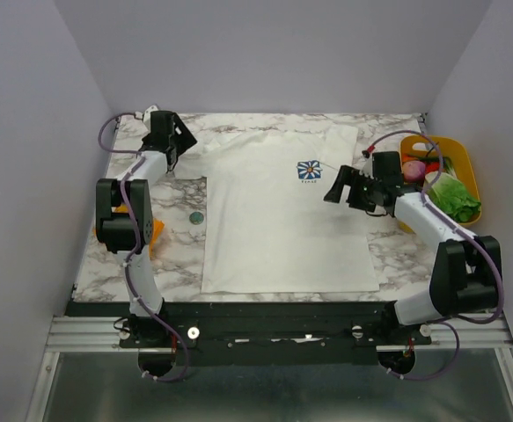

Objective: Pin the brooch onto the clothing

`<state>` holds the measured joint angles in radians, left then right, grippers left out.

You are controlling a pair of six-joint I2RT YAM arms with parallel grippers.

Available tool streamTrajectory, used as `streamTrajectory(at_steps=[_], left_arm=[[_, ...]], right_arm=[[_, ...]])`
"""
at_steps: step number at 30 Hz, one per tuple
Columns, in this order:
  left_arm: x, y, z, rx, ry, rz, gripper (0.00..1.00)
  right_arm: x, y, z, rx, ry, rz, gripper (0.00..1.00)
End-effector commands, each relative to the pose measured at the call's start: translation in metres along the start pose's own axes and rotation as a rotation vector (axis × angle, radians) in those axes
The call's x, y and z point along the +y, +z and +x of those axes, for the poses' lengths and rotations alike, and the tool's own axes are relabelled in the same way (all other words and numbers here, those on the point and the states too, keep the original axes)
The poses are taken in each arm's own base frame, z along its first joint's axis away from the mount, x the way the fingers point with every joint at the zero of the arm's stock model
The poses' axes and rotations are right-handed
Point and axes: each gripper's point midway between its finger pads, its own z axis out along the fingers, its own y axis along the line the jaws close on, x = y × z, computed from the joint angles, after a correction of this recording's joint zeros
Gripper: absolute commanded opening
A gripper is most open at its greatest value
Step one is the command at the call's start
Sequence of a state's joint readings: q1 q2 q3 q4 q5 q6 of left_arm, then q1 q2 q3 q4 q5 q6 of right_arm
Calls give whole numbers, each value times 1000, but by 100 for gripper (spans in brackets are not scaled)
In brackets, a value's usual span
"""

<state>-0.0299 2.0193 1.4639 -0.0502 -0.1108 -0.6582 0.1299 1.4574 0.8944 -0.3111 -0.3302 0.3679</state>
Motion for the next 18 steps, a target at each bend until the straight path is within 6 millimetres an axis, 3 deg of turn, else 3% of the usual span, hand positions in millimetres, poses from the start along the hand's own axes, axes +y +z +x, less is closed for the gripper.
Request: streamTrajectory(at_steps=[1,2,4,6,7,8,9,11,13,18], left_arm=[[-39,-33,-27,-68,56,107,87],[-46,-36,-22,-68,95,113,84],[-58,-45,-20,-82,142,133,81],[-78,-48,-13,-77,223,167,68],[-78,-46,-5,-43,248,154,64],[-82,-43,-2,-26,262,162,44],[-92,-36,3,8,278,205,32],[-90,-27,15,76,295,193,11],[-86,-11,27,143,322,168,1],[-73,20,30,196,323,107,0]], right_arm=[[-1,-12,-75,-202,-7,127,100],[3,-12,-93,-230,-12,129,100],[6,-9,-108,-251,-8,135,100],[9,-2,-123,-264,-6,132,100],[10,0,-129,-271,-9,130,100],[10,3,-134,-279,-9,136,100],[6,9,-141,-282,-4,154,100],[5,17,-149,-284,-16,163,100],[1,29,-158,-280,-17,177,100],[2,47,-166,-258,-13,161,100]])
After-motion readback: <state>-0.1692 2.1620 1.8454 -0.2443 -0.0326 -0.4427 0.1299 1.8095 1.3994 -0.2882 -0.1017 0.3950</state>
